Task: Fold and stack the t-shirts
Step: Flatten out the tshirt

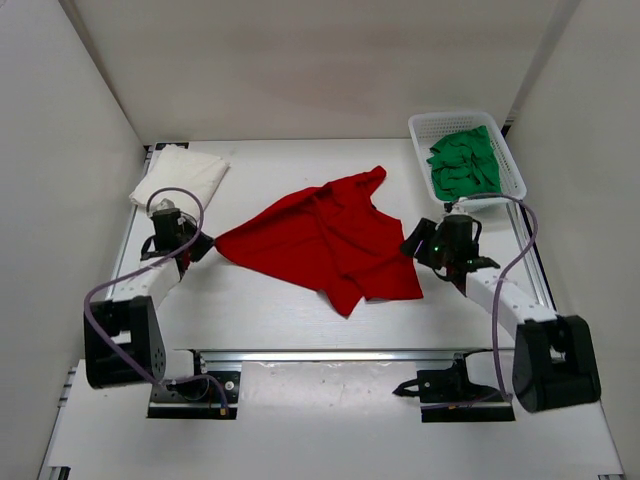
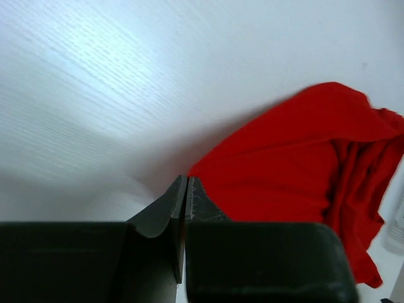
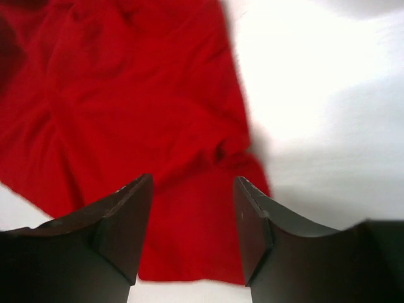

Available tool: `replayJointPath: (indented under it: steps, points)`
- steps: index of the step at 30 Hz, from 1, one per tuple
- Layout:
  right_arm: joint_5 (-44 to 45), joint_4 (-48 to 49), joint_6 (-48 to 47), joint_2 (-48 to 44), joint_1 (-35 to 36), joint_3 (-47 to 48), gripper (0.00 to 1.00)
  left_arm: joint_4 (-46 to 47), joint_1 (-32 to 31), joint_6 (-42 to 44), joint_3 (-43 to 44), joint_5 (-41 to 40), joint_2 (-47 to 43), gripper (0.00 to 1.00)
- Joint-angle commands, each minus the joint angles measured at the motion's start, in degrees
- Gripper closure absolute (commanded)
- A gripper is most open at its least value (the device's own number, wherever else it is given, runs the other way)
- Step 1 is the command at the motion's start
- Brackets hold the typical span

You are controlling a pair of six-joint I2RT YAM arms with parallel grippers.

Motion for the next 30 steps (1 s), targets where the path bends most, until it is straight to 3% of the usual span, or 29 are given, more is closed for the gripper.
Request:
replayJointPath:
  steps: [1,8,14,17,20,22,30]
  points:
    - [7.64,-5.39,-0.18,-6.93,4.89,-4.75,0.47,1.20,-1.42,-1.36,-1.58,2.16,-7.12,1.00]
    - [12.47,-13.48,0.00,-19.15,2.51,-13.20,0.50,1.99,-7.84,-1.71,-1.94,1.45,-11.87,1.00]
    - [10.99,-13.32,0.52,-13.54,3.67,-14.17,0.54,6.02,-4.52,-4.08,-1.32,3.63,-11.97,1.00]
    - [4.40,-9.97,0.35,-9.86,3.06,-14.27,0.66,7.27,-5.20,-5.23,0.77,2.34,-8.82,1.00]
    - [3.17,-7.51,0.01,-5.63,3.06,-11.55,0.90,9.71,-4.51,-7.07,2.71,4.08,-4.07,1.00]
    - [2.90,-6.10,-0.17,-4.58,2.18,-9.01,0.99,9.47,-4.07,-7.86,4.47,4.53,-1.51,1.00]
    - [7.55,-18.22,-3.94,-17.74,4.54,14.37,0.99,4.73,-2.05,-6.12,19.12,5.15,1.66,1.00]
